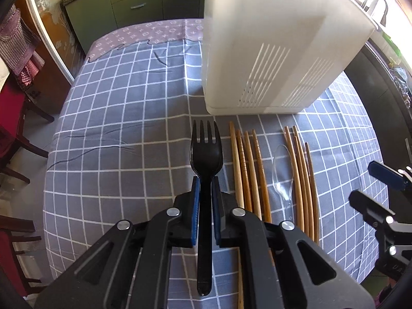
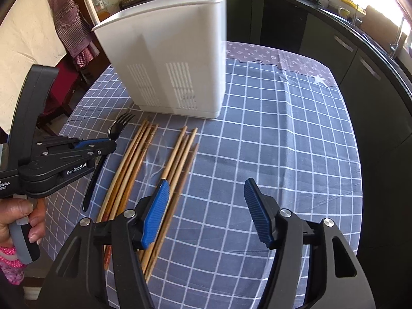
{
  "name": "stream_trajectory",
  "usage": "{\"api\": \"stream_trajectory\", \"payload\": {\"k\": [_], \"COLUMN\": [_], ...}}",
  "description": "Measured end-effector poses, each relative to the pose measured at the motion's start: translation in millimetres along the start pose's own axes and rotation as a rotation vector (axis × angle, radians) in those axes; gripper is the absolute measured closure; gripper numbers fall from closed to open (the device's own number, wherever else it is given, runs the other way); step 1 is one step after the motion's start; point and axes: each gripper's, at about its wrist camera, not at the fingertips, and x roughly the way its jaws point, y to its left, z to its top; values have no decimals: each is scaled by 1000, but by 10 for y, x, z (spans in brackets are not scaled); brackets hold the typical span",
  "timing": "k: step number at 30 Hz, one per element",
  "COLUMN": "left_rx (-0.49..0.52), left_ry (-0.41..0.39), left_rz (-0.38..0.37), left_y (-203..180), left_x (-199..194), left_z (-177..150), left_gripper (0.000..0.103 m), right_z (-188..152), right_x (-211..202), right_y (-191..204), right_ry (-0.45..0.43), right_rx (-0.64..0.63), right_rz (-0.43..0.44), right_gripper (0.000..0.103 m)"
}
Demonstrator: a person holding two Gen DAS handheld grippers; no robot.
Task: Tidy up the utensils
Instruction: 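Grasp the clear plastic spoon with the right tool while the left tool lifts the fork, then drop the fork into the white holder with the left tool while the right tool lifts the spoon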
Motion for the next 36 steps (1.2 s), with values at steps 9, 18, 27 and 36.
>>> {"api": "stream_trajectory", "payload": {"k": [9,18,27,36], "left_rx": [9,31,33,39], "left_ry": [-127,-146,-166,-213], "left_rz": [-14,-51,-72,-105], "left_y": [136,148,207,202], "left_x": [-458,-548,-599,-849], "left_z": [-106,-187,-213,-177], "left_gripper": [94,94,94,94], "right_z": [106,148,141,151], "right_x": [330,547,697,518], "right_y": [459,593,613,422], "right_ry": [113,183,205,120], "right_rx": [-26,17,53,100], "right_rz": [39,48,42,181], "right_gripper": [75,86,87,94]}}
